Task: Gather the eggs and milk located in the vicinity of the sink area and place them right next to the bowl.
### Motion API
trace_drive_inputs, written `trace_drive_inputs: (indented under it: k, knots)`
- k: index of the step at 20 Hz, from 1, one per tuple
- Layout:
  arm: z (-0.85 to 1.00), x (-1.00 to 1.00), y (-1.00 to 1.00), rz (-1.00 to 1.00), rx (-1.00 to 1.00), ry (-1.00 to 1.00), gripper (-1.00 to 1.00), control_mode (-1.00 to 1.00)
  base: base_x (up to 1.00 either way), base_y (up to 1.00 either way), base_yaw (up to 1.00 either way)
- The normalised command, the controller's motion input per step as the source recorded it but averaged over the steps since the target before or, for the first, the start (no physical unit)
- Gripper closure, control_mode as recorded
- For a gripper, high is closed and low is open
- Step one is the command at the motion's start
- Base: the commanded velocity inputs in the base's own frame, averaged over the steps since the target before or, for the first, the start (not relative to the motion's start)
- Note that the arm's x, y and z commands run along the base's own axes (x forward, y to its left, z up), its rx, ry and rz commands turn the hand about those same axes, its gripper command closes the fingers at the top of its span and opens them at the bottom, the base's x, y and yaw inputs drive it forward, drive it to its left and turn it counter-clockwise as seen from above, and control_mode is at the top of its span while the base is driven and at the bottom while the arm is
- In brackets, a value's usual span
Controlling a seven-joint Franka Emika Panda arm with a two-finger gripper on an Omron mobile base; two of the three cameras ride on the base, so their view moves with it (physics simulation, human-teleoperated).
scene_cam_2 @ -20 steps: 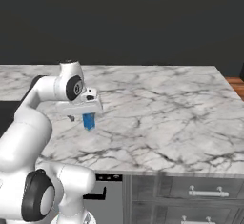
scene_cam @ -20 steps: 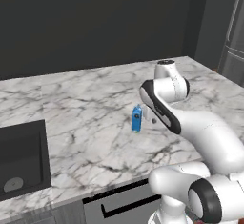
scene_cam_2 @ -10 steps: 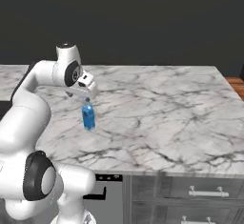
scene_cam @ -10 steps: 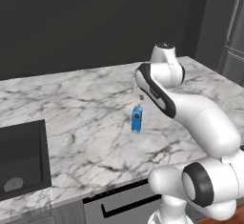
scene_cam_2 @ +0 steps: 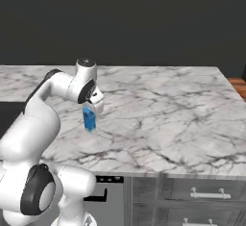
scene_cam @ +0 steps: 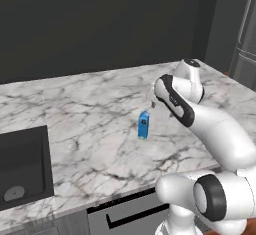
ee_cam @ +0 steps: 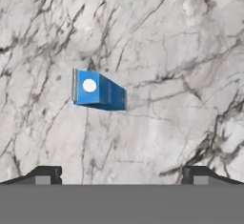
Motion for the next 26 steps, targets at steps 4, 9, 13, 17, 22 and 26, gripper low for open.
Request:
trace_drive_inputs:
  k: [4, 9, 13, 17, 22, 26]
  knots:
    - [0.18, 0.37, 0.0, -0.21, -0.1, 0.17, -1.0, -1.0, 0.0, 0.0, 0.0]
    - [-0.04, 0.5, 0.06, -0.17, -0.09, 0.19, -1.0, -1.0, 0.0, 0.0, 0.0]
    - [-0.2, 0.54, 0.0, -0.01, -0.05, 0.13, -1.0, -1.0, 0.0, 0.0, 0.0]
    - [-0.62, 0.33, 0.0, 0.0, 0.0, 0.03, -1.0, -1.0, 0.0, 0.0, 0.0]
    - [-0.51, 0.25, 0.0, 0.03, 0.01, 0.04, -1.0, -1.0, 0.0, 0.0, 0.0]
    - [-0.08, 0.17, 0.0, 0.07, 0.0, 0.02, -1.0, -1.0, 0.0, 0.0, 0.0]
